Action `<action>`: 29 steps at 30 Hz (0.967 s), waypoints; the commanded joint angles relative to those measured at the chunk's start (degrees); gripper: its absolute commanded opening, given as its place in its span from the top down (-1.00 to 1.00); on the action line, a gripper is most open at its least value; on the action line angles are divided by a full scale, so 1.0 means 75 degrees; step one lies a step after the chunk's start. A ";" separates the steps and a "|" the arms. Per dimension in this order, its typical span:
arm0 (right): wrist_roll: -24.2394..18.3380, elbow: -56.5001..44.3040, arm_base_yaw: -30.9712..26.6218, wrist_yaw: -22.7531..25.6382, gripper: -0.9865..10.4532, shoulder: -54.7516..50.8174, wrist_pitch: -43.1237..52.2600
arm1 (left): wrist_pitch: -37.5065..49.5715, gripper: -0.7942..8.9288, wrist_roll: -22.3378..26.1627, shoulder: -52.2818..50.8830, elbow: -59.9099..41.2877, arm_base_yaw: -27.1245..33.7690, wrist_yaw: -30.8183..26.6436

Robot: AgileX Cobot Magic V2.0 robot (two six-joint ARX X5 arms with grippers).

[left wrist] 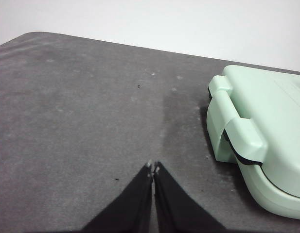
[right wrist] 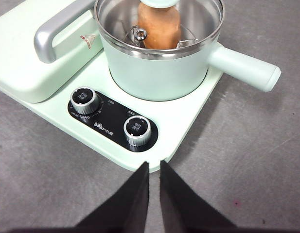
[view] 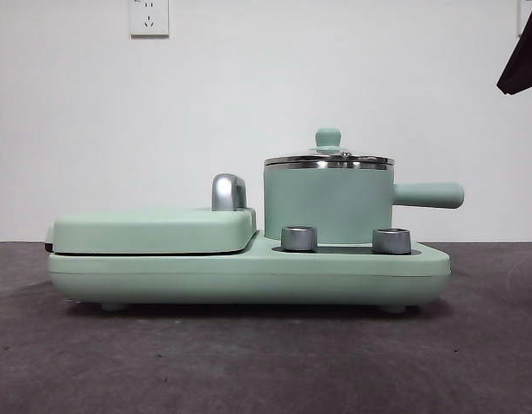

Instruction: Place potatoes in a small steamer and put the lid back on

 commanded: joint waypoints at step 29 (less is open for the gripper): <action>0.0627 -0.5627 -0.1626 0.1198 0.77 -0.5893 0.3110 | -0.0035 0.82 -0.0026 -0.0012 -0.0143 0.0000 0.0012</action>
